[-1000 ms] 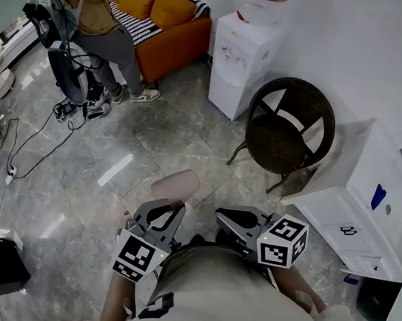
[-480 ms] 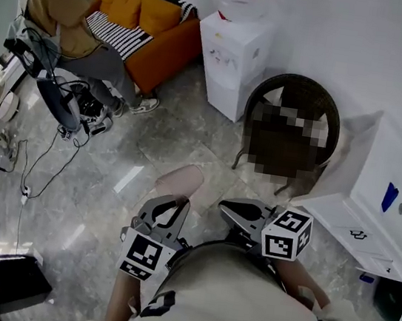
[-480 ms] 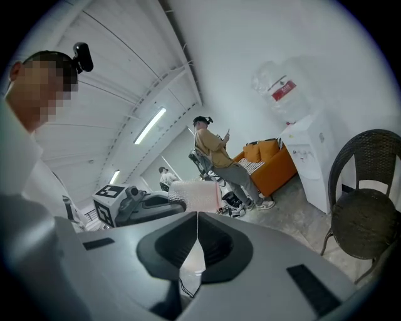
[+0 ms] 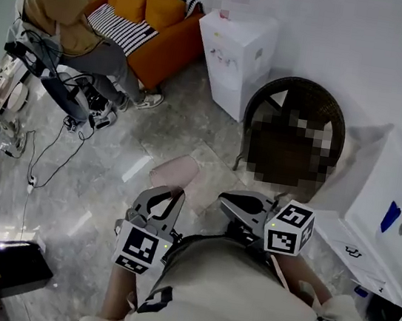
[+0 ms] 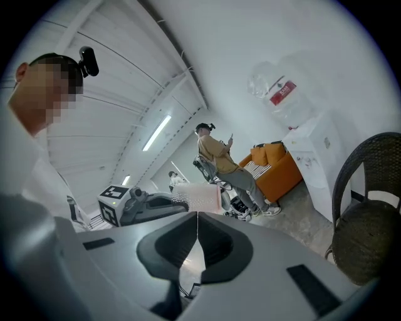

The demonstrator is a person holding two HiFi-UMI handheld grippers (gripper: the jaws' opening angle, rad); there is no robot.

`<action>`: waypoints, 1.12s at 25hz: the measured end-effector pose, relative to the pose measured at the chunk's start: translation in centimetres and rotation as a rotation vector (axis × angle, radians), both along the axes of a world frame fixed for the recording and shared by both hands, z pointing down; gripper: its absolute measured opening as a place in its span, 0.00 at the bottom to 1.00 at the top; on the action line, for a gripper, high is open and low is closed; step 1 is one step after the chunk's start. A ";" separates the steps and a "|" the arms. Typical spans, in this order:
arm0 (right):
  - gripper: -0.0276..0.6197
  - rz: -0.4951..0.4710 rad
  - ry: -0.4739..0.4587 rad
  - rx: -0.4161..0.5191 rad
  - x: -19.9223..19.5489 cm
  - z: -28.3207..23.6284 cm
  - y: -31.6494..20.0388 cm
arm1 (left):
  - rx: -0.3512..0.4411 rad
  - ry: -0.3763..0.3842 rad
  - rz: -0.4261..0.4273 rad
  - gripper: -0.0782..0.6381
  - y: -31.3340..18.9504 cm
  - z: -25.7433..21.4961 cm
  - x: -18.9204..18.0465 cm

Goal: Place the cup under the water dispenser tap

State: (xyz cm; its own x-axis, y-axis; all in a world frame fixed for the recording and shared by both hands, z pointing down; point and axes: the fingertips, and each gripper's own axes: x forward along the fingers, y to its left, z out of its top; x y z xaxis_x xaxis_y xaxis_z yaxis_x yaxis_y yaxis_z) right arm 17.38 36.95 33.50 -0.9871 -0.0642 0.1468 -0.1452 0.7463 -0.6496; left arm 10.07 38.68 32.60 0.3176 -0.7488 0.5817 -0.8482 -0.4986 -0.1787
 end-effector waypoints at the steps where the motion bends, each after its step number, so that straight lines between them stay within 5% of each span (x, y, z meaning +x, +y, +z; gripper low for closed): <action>1: 0.09 -0.011 0.002 0.007 0.2 0.1 -0.5 | 0.002 -0.009 -0.009 0.21 -0.6 0.0 0.0; 14: 0.09 0.081 0.024 0.015 1.8 1.0 -6.4 | -0.018 -0.005 0.064 0.21 -8.1 1.2 -0.4; 28: 0.09 0.161 0.103 0.005 -9.6 1.2 -13.8 | -0.027 -0.005 0.219 0.21 -18.0 2.9 -11.3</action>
